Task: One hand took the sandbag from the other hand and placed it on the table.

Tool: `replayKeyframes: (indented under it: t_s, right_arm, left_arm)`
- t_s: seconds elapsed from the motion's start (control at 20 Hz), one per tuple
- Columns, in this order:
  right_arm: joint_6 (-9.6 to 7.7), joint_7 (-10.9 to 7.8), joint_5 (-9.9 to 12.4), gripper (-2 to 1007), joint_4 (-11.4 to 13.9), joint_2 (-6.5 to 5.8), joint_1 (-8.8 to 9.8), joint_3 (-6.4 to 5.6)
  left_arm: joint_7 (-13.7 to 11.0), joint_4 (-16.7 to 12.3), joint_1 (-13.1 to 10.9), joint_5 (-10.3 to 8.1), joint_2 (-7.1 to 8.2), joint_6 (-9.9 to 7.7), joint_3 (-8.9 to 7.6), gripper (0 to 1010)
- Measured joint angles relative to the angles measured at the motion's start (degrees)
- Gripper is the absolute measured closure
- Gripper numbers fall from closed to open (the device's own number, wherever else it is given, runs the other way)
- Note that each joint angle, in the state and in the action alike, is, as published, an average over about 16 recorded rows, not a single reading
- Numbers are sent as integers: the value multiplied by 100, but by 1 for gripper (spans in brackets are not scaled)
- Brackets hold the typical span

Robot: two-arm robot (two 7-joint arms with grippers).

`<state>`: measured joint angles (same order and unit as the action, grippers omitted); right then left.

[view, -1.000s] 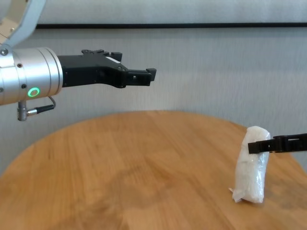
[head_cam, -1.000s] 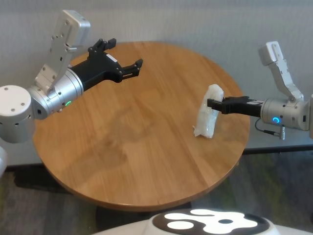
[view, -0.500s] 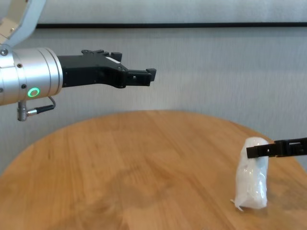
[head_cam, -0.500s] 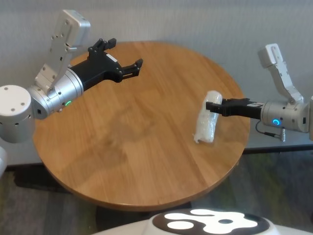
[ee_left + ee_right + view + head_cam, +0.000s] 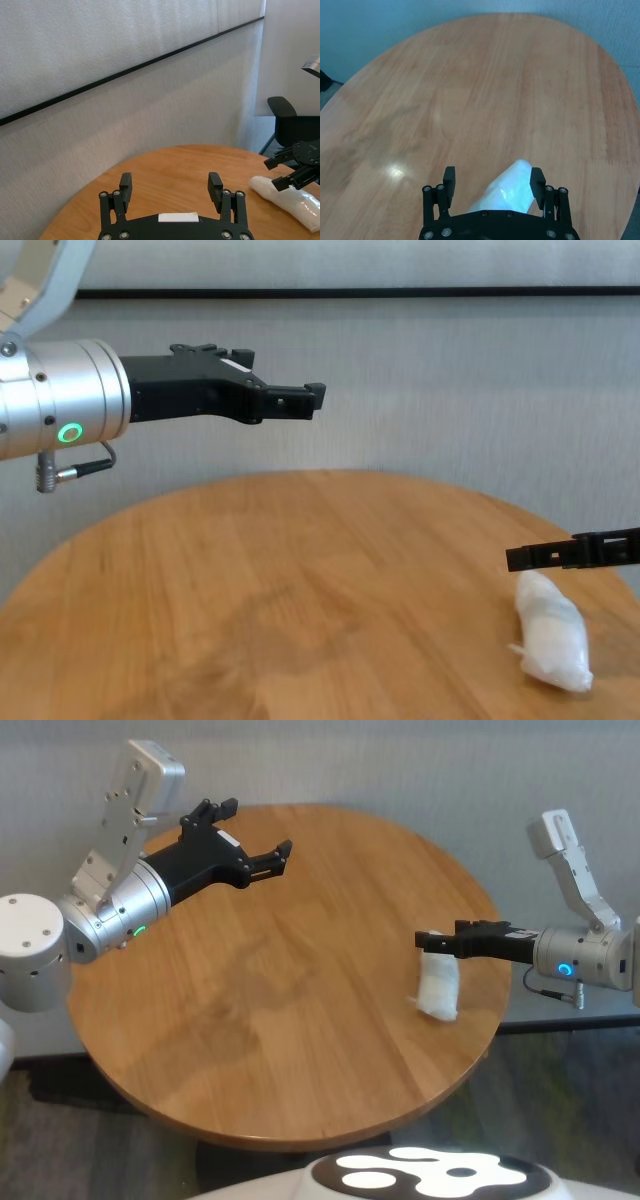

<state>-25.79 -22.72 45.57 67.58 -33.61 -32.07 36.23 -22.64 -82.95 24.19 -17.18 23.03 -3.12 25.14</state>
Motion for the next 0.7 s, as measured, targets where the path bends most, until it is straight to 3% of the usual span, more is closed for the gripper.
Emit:
replayKeyframes:
  t_s: [0.35, 0.7]
  right_arm:
    - [9, 0, 8, 26, 4, -3, 3, -4]
    - [15, 0, 12, 4, 7, -5, 5, -6]
  left_arm:
    - [0, 0, 0, 0, 0, 0, 0, 8]
    - [0, 0, 0, 0, 0, 0, 0, 8]
